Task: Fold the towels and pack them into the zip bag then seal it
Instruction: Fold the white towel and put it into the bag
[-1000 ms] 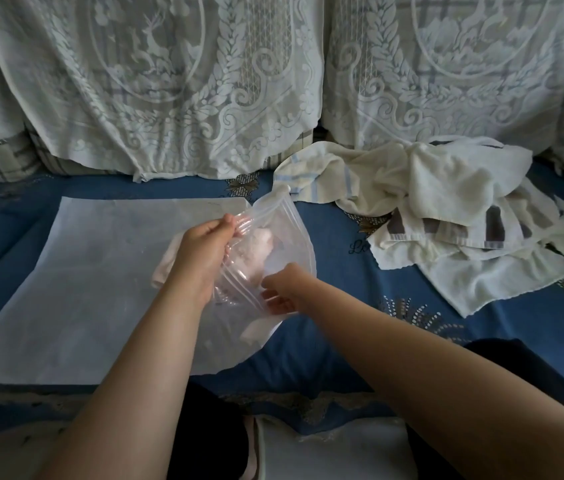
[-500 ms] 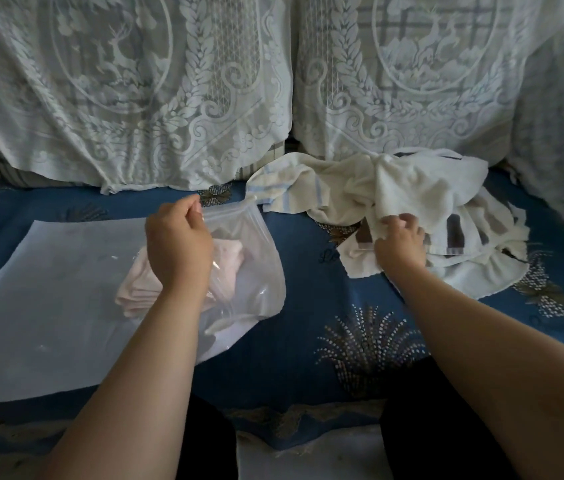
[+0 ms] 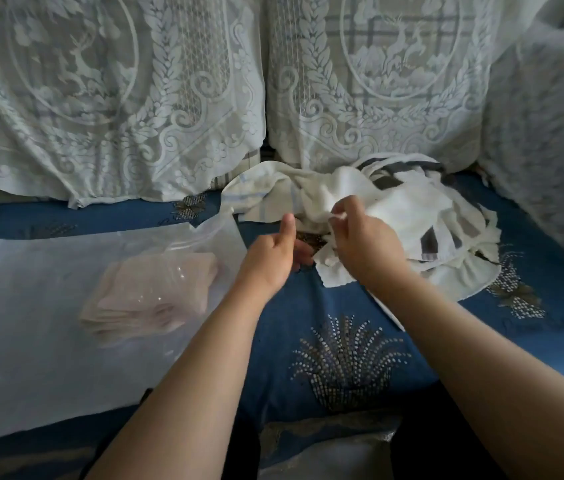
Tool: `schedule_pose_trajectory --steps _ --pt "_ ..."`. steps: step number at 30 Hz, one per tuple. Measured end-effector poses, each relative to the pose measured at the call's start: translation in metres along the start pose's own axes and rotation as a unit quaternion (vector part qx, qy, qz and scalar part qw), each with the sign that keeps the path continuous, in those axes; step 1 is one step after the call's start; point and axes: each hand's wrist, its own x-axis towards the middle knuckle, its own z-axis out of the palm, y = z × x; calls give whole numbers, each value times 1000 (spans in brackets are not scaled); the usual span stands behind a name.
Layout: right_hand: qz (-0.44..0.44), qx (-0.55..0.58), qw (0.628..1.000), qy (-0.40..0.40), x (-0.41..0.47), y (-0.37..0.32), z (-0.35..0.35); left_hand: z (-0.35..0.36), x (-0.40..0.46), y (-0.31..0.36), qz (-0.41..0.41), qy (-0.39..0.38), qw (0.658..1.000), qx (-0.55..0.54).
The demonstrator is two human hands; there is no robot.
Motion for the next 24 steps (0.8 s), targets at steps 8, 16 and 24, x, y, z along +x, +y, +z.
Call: schedule_pose_trajectory --steps 8,16,24 --pt "25 225 840 -493 -86 -24 -32 26 2 -13 -301 -1 927 -225" --pt "149 242 949 -134 -39 36 25 10 -9 -15 -302 -49 930 -205" --pt "244 296 883 -271 -13 25 77 -12 -28 -8 -211 -137 916 -312"
